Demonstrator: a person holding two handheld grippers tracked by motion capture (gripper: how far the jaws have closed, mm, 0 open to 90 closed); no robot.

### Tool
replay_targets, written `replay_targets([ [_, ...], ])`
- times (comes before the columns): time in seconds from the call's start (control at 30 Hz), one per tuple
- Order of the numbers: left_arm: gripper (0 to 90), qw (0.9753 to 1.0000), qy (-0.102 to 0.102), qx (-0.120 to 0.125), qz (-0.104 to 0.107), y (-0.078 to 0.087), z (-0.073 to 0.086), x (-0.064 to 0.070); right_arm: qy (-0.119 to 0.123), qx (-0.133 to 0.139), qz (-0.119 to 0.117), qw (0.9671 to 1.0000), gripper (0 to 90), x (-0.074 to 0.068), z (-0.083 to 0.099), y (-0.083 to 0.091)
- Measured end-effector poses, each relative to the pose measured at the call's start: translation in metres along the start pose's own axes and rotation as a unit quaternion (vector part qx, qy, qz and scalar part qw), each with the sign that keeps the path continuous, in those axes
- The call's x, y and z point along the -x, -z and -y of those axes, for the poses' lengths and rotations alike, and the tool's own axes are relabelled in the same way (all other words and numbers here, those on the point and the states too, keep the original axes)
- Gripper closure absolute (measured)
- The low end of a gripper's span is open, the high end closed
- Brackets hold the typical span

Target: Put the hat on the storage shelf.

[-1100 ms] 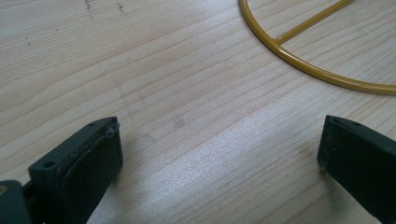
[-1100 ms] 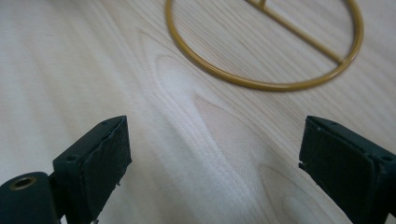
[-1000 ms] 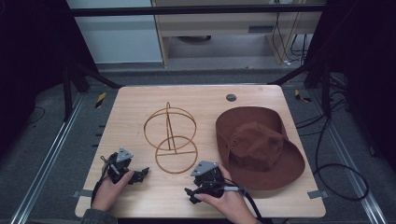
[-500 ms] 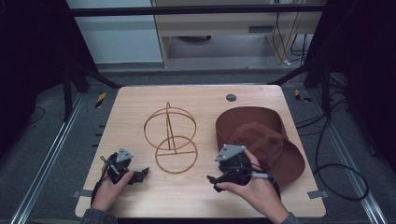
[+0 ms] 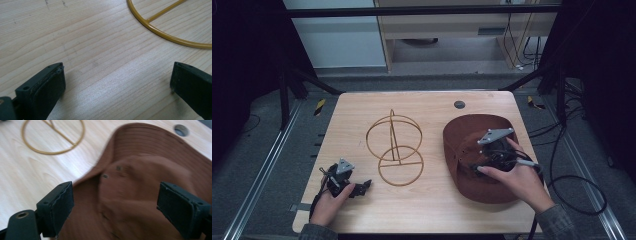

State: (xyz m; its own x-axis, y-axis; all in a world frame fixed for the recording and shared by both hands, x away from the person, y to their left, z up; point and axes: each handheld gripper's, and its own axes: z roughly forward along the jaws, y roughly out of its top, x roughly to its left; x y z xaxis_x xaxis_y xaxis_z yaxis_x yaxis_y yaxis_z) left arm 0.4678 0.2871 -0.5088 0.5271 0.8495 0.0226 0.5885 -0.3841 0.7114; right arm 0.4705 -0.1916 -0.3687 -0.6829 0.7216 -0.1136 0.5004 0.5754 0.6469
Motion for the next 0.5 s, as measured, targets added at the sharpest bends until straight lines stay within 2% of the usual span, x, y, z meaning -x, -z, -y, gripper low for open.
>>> replay_targets([
  [0.2,0.0,1.0000,0.000,0.000,0.000,0.000,0.000,0.000,-0.011,-0.008,0.016,0.9998,13.2,0.026,-0.004,0.015],
  [0.5,0.0,1.0000,0.000,0.000,-0.001,0.000,0.000,0.000,-0.014,-0.028,0.008,0.9995,9.4,0.050,-0.008,0.021],
])
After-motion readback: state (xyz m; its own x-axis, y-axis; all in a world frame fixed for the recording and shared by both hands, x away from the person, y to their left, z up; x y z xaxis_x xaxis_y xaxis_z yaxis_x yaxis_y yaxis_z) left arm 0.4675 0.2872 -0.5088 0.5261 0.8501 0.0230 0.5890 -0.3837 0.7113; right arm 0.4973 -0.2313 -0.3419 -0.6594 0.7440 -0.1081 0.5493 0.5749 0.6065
